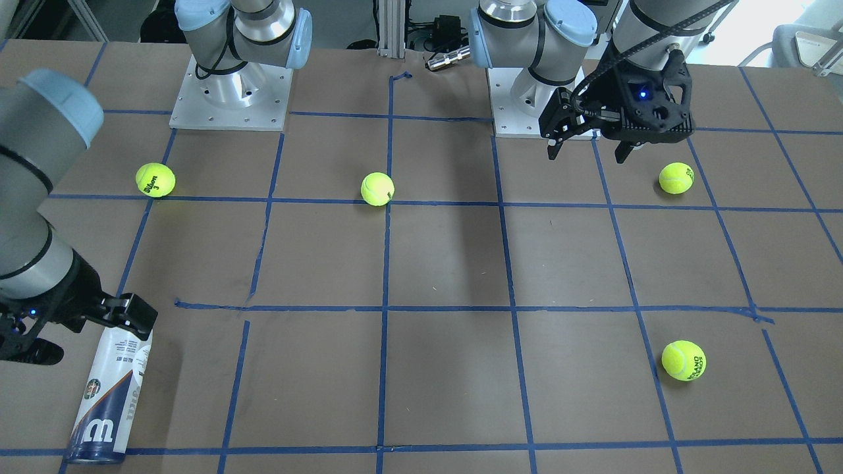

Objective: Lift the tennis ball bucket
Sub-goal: 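Close the right gripper around the can and lift it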

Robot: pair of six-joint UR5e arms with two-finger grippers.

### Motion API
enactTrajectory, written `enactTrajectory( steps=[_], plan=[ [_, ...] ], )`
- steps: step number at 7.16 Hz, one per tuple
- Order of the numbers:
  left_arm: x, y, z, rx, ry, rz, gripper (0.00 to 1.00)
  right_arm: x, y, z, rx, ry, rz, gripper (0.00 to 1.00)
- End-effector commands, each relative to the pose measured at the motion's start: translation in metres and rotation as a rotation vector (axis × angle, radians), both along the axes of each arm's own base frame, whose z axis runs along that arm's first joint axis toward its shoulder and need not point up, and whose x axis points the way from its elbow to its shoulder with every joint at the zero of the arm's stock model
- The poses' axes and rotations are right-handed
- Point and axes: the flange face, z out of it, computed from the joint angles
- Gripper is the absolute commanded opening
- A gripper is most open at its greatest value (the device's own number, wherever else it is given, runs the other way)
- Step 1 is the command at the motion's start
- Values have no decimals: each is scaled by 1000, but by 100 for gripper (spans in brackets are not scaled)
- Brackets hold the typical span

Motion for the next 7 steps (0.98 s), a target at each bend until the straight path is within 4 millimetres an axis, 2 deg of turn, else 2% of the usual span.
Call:
enactTrajectory(
  steps=[1,3,4,7],
  plan=[
    [0,1,1,-1,-1,-1,100,-25,-39,-90,-29,10,24,100],
    [3,2,1,0,-27,-3,100,-31,-44,-112,-22,12,57,100],
    [3,3,0,2,-32,-3,100,-36,-45,-129,0,10,83,100],
    [7,4,1,4,-75,-4,100,-41,-45,-135,9,13,103,100]
  ],
)
